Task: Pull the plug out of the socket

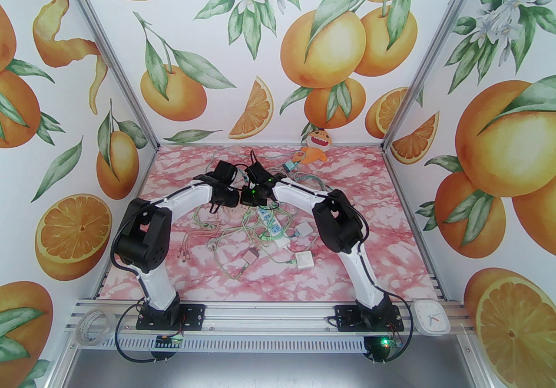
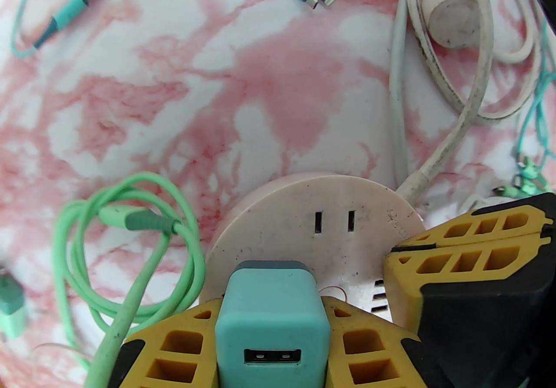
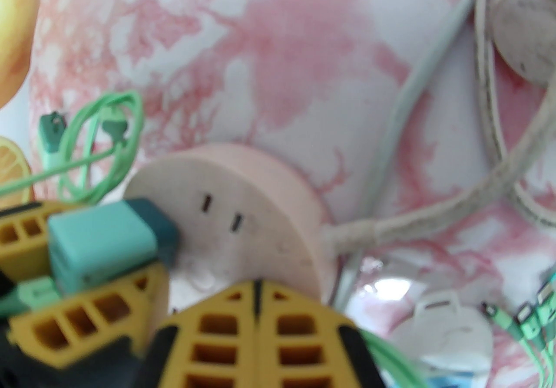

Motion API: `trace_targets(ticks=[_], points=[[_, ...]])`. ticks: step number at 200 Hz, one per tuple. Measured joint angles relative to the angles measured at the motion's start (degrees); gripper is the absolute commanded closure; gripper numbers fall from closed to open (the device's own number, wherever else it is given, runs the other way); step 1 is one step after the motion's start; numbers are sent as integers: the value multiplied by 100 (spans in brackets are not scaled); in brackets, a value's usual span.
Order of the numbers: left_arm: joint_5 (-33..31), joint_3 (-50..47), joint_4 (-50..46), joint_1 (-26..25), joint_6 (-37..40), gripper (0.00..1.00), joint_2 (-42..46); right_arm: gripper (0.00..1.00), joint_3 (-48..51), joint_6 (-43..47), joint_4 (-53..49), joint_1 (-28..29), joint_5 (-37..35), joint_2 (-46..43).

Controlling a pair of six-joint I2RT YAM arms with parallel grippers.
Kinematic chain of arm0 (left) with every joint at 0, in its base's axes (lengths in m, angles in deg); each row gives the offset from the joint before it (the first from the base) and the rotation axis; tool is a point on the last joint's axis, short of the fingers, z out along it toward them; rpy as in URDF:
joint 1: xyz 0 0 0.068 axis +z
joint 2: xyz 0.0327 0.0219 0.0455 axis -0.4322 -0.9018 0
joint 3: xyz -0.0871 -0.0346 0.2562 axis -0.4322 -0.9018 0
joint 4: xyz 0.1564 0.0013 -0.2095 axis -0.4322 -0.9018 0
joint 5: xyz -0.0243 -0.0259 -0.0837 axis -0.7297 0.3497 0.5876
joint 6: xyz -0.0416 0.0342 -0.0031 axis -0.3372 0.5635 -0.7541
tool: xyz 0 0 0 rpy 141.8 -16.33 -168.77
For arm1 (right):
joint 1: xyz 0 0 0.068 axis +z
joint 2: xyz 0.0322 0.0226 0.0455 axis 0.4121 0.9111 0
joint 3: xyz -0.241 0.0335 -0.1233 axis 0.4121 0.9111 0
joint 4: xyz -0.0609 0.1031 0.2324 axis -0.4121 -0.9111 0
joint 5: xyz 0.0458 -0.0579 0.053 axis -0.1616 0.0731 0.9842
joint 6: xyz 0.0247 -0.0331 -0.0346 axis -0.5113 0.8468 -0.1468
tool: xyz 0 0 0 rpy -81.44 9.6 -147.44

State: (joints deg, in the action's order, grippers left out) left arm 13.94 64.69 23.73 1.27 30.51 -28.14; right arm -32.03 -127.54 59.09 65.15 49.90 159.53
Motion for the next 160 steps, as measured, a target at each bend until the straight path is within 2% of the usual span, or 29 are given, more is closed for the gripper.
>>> trace_targets(ticks=[33, 71, 121, 160], points=[[-319, 42, -42, -120, 57, 88, 2, 100, -4, 46, -26, -13, 17, 0], [-258, 66, -81, -79, 52, 88, 2, 100, -11, 44, -26, -11, 9, 0], [866, 129, -227, 503, -127, 88, 2, 100, -15, 42, 0, 20, -26, 0], [1130, 127, -330, 625, -238, 87, 0, 100, -26, 42, -4, 52, -35, 0]])
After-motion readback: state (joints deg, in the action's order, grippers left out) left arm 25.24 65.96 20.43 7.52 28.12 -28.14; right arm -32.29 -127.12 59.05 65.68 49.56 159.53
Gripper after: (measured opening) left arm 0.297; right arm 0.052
